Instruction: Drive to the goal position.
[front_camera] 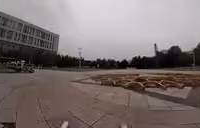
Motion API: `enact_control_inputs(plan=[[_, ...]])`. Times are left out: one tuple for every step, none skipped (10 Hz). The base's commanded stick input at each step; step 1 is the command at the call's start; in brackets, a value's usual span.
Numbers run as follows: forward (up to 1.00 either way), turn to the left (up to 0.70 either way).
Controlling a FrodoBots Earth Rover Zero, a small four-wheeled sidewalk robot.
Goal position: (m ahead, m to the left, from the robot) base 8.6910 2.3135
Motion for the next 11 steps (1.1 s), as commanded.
enact_control_inputs(plan=[[0.70, 0.35], [0.70, 0.35], [0.70, 0.35], [0.70, 0.34], [0.70, 0.31], [0.70, 0.00], [0.70, 0.00], [0.70, 0.00], [0.70, 0.00], [0.70, 0.00], [0.70, 0.00]])
